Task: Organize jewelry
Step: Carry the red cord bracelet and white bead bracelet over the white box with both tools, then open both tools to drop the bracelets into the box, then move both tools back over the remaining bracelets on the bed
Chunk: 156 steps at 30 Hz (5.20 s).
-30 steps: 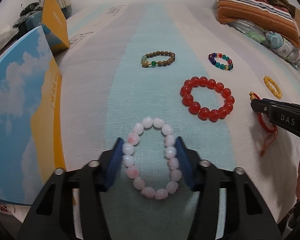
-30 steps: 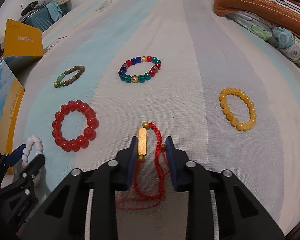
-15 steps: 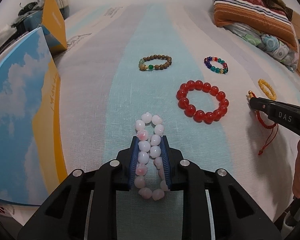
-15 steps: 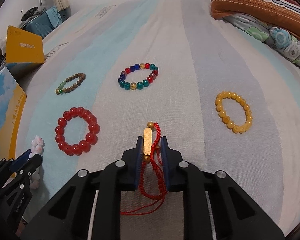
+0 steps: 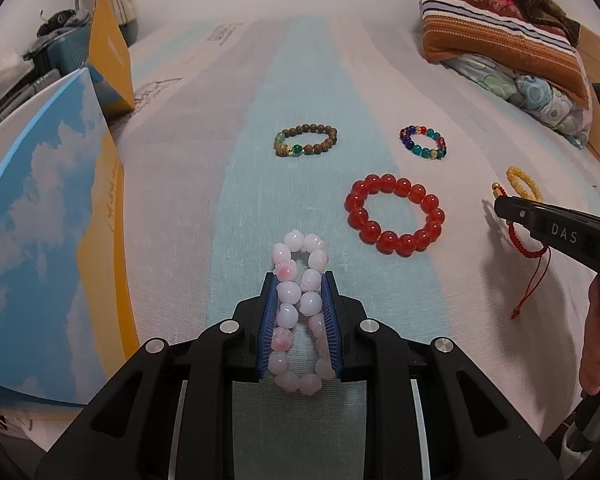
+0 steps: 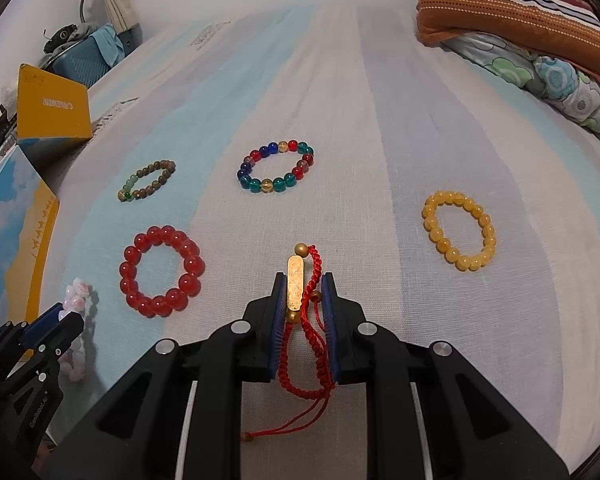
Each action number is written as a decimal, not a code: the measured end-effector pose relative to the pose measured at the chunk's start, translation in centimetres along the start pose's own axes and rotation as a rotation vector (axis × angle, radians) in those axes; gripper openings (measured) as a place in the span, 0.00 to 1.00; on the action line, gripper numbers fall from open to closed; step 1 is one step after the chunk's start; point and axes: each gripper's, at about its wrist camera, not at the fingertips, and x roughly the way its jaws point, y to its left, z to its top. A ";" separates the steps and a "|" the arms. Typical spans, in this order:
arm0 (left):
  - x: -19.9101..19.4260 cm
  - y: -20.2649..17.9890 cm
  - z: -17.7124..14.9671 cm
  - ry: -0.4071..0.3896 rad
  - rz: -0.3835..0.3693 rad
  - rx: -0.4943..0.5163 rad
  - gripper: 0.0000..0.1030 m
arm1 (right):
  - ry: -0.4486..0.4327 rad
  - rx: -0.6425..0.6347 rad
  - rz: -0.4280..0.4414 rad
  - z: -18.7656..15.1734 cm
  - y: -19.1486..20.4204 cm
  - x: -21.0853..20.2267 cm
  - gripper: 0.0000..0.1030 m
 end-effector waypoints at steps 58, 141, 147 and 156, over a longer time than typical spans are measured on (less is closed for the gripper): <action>-15.8 4.6 6.6 -0.195 0.028 -0.004 0.10 | -0.152 -0.092 0.034 3.8 9.8 -13.2 0.16; -17.6 28.0 -2.4 -0.128 0.310 -0.315 0.83 | -0.122 -0.325 0.186 -0.3 35.3 -11.6 0.87; -18.4 26.2 -1.8 -0.148 0.346 -0.298 0.95 | -0.188 -0.305 0.155 0.3 33.0 -13.3 0.93; -18.7 22.9 -0.5 -0.154 0.308 -0.268 0.95 | -0.215 -0.258 0.133 1.2 28.4 -15.1 0.93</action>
